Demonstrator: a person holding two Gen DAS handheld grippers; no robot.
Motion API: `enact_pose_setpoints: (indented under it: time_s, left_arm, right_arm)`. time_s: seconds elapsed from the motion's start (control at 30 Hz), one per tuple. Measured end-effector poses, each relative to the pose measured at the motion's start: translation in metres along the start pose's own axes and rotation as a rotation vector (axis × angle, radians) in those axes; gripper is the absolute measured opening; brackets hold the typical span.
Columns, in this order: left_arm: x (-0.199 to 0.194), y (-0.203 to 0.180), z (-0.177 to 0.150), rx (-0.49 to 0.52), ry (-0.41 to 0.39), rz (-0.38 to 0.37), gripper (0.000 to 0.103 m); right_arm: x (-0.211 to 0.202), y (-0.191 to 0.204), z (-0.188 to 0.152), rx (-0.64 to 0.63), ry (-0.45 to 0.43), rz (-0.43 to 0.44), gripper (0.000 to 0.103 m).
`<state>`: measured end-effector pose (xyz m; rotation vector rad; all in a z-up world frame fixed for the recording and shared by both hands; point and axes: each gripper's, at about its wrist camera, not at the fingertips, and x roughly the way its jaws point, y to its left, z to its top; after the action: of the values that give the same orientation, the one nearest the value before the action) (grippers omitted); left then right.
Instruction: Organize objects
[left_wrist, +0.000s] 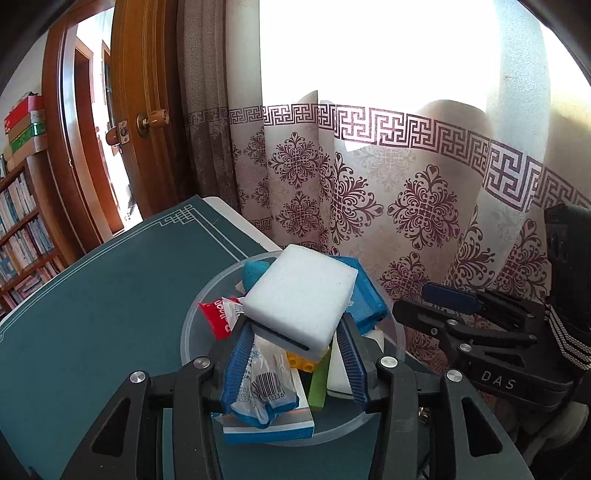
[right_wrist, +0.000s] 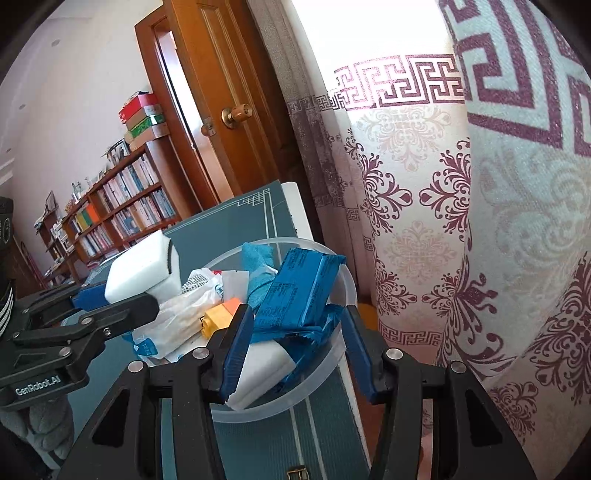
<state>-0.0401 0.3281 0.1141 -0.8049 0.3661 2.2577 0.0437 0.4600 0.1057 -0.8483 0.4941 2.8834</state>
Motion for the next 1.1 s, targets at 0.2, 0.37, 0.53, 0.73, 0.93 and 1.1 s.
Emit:
enact_pose_setpoints:
  time_s: [0.2, 0.37, 0.53, 0.73, 0.93, 1.1]
  left_arm:
    - [0.023, 0.003, 0.004, -0.007, 0.036, 0.002, 0.068]
    - [0.023, 0.008, 0.0, -0.022, 0.029, 0.008, 0.085]
    - [0.011, 0.016, -0.002, -0.034, 0.004, 0.013, 0.085]
    - [-0.02, 0.032, -0.002, -0.061, -0.065, 0.054, 0.098]
    - [-0.05, 0.05, -0.015, -0.123, -0.115, 0.148, 0.103]
    - [-0.06, 0.052, -0.036, -0.144, -0.107, 0.226, 0.103]
  right_arm:
    - [-0.004, 0.005, -0.01, -0.015, 0.011, -0.014, 0.051]
    - [-0.002, 0.009, -0.015, -0.02, 0.026, -0.014, 0.051]
    - [-0.001, 0.011, -0.016, -0.021, 0.032, -0.017, 0.051]
    - [-0.005, 0.015, -0.024, -0.016, 0.039, -0.021, 0.056]
    - [-0.015, 0.022, -0.032, -0.008, 0.053, -0.03, 0.078]
    - [-0.027, 0.036, -0.037, -0.021, 0.056, -0.037, 0.087]
